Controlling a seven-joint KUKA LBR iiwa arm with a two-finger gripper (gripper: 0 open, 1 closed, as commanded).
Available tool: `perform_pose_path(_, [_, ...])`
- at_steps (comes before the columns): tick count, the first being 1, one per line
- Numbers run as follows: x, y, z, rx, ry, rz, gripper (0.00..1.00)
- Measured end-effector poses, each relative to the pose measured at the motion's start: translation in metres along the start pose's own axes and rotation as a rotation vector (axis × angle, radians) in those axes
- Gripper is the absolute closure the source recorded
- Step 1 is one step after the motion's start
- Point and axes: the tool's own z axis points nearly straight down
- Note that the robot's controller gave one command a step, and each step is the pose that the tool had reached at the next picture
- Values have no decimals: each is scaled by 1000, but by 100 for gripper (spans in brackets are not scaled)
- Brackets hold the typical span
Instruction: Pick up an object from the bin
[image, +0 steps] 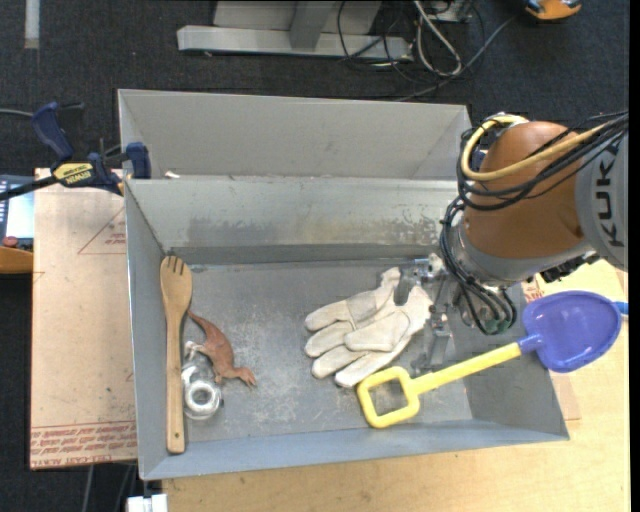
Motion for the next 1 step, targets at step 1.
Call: perform_pose_path(1, [0,0,0,0,0,0,0])
